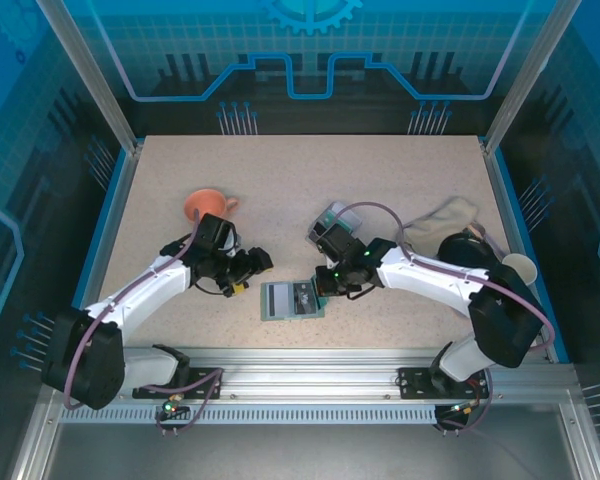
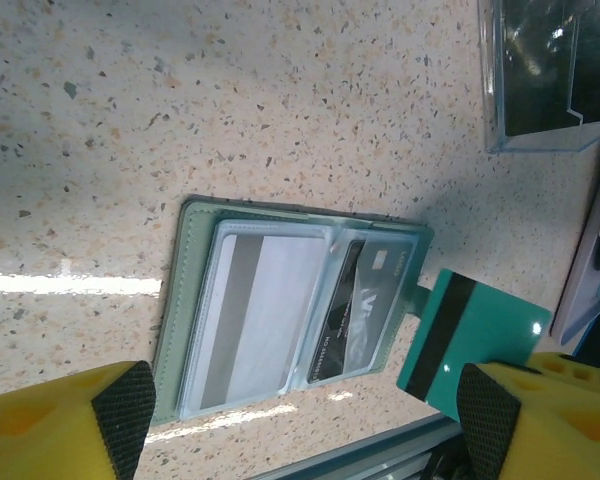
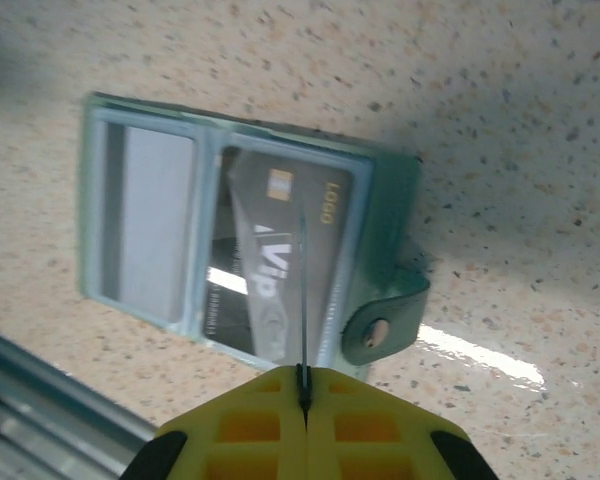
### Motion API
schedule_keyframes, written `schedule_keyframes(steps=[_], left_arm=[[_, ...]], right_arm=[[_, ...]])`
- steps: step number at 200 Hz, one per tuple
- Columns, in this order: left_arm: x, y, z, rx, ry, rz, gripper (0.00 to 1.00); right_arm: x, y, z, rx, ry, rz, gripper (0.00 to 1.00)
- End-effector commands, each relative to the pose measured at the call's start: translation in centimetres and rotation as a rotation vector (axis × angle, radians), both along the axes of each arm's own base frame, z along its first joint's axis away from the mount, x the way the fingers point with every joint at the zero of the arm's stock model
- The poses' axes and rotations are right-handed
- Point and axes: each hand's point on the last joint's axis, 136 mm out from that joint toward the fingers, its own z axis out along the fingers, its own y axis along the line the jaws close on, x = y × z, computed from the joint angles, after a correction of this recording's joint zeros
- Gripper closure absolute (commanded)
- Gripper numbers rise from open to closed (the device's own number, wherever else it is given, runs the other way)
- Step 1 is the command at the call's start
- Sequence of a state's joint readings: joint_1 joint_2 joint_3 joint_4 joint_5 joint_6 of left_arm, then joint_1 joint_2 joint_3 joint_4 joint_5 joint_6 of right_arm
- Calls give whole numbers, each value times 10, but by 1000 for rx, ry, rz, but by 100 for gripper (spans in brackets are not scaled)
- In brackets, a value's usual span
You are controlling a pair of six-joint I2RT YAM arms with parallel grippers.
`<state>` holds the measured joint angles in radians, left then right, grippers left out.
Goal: Put the credit cards into the card holder
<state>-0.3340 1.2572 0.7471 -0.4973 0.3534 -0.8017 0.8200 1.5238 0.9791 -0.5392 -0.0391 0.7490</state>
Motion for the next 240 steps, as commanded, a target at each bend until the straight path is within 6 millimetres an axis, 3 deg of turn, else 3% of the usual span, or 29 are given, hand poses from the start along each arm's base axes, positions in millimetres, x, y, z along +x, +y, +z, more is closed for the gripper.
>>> schedule_keyframes(steps=[1, 92, 147, 195, 240], left_arm=[[-12, 6, -13, 43, 36, -20, 18], [-15, -12, -48, 18, 104, -70, 27], [-17, -25, -66, 12, 133, -109, 39], [-20, -31, -77, 19, 147, -117, 49], [-20, -26, -80, 50, 152, -101, 51]], right_arm=[[2, -4, -12, -45, -12, -35, 99], [4, 1, -36, -41, 36, -98, 99], [8, 31, -17, 161, 70, -112, 98], [15, 43, -4, 264, 71, -128, 98], [14, -4, -10, 26, 20, -185, 98]])
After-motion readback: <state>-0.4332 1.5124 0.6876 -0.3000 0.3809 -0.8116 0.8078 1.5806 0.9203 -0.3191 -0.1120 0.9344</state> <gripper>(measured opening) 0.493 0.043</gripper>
